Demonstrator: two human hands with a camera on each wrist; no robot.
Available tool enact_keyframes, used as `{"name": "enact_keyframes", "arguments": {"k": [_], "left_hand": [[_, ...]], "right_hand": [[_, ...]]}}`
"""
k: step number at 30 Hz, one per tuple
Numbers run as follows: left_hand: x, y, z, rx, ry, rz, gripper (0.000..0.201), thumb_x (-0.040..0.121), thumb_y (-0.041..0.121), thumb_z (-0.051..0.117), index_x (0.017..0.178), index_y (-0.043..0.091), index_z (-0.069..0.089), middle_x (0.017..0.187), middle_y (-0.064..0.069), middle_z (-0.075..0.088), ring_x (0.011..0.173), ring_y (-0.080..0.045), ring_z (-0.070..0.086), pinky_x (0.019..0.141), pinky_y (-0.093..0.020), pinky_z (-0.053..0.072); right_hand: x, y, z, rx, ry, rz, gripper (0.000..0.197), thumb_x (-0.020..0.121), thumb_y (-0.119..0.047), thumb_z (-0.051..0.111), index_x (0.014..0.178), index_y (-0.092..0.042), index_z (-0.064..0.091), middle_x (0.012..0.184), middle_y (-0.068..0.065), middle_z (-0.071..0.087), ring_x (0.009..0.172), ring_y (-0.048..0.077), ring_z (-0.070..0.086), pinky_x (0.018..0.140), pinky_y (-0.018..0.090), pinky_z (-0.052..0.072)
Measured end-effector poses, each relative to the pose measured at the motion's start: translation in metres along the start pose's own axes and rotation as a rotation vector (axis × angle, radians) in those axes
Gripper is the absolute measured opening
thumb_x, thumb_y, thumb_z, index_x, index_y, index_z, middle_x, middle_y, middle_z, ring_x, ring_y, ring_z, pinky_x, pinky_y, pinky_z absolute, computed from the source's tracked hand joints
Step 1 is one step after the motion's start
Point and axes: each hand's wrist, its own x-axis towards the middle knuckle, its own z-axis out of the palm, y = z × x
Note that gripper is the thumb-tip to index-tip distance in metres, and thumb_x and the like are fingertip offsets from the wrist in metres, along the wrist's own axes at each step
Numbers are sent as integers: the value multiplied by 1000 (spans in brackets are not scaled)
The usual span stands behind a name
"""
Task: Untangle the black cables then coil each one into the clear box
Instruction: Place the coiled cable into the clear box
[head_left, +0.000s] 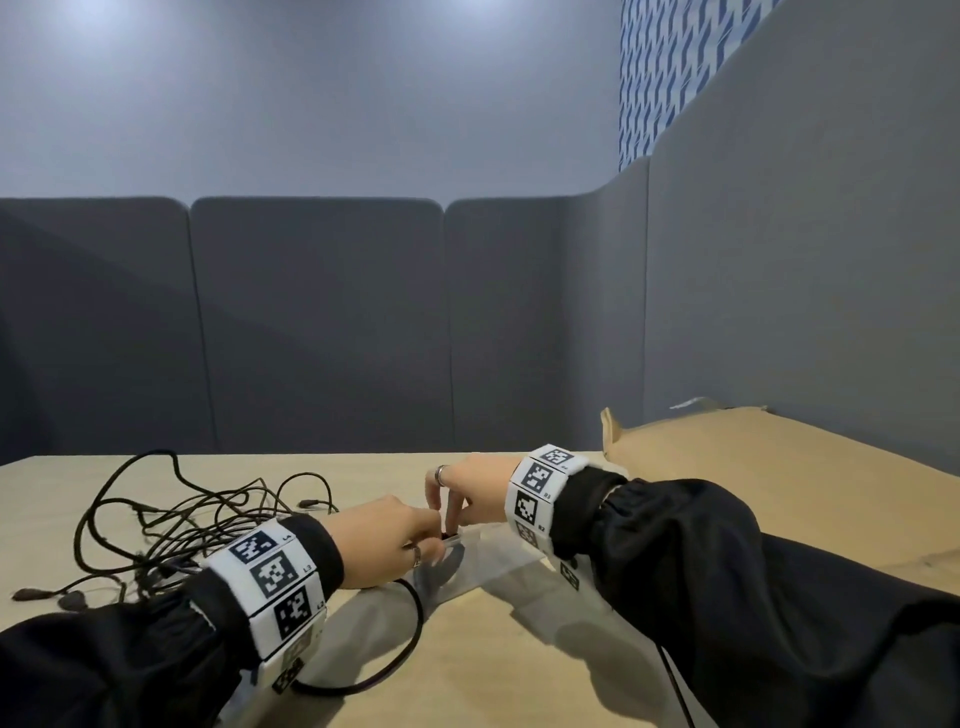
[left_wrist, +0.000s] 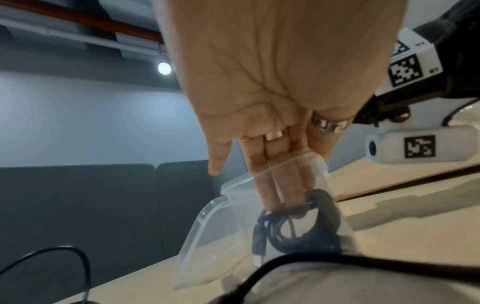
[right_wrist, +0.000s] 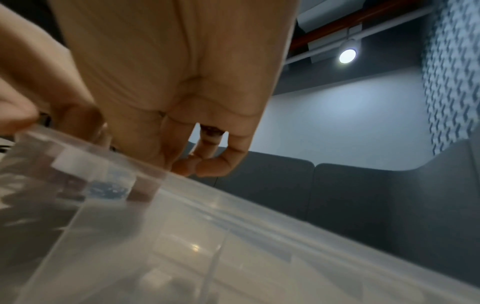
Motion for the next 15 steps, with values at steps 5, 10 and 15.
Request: {"name": "enact_keyframes", "arguments": {"k": [5,10,15], "left_hand": [[4,7,-3,-72,-48,-55,28,97,28,38,105,16,63,100,-4,63,94,-21,57,82,-32,44],[6,1,-1,-148,-98,-128,34,97,39,39,110,22,65,111,2,63,104,-18,56,93,-32,44],[4,-9,2,-58,-51,-83,41,95,51,39,106,26,69,115,8,53,108,-13,40,103,-39,32]], "right_hand": [[-2,-1,-9,-45,-129,14,39,85,12,37,112,-13,51,119,2,67,106,25,57,67,23,39],[0,-12,-3,-214,-165,-8,36,90,2,47,122,-11,53,122,8,62,109,28,56,82,30,39],[-8,-14,1,-125,-96,30,39,92,-1,44,129,-13,50,127,6,59,114,25,54,76,27,37]]}}
